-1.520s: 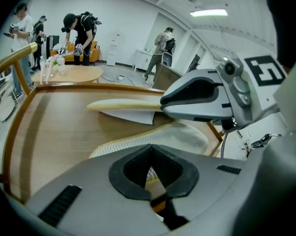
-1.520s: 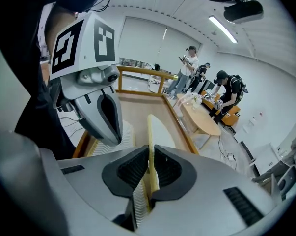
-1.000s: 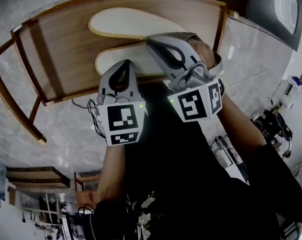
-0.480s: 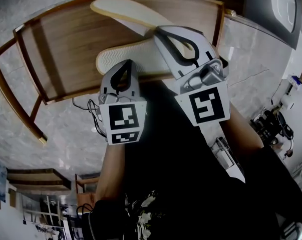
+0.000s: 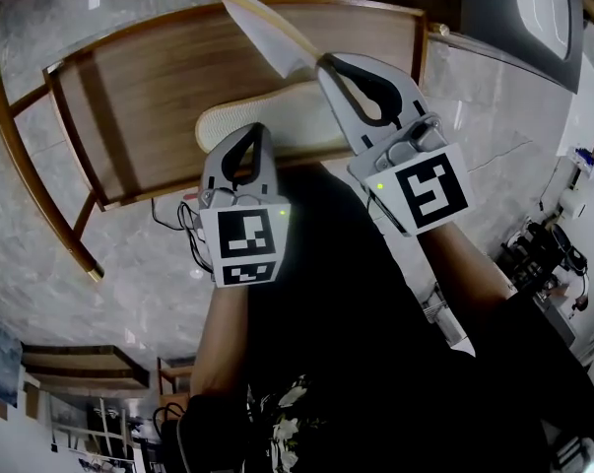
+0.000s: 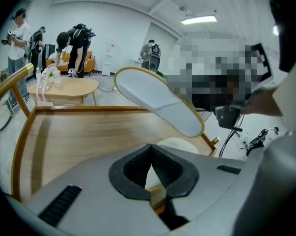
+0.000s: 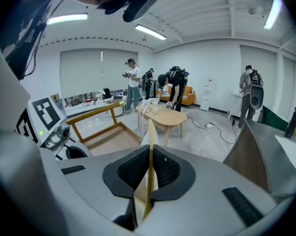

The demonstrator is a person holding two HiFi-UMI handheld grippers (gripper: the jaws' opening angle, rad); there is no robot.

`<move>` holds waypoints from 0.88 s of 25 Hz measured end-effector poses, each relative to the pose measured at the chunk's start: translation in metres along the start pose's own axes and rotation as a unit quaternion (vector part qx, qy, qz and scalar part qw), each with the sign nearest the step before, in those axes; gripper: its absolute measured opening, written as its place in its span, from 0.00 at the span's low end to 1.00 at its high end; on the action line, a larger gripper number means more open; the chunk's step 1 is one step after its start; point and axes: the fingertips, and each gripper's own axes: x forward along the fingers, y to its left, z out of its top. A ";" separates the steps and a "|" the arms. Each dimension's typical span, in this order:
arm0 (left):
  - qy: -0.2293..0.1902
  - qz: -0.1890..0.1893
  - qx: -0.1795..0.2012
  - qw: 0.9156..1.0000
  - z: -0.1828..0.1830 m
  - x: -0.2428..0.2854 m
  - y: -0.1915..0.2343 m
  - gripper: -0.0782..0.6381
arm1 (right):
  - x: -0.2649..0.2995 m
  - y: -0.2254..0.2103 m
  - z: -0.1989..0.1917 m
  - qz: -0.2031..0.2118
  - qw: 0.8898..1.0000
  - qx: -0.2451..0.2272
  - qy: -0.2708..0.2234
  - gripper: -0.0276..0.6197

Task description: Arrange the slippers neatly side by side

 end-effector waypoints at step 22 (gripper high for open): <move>-0.037 0.058 0.060 0.996 0.005 -0.042 0.034 0.11 | 0.031 0.065 0.027 0.050 0.989 0.130 -0.059 0.07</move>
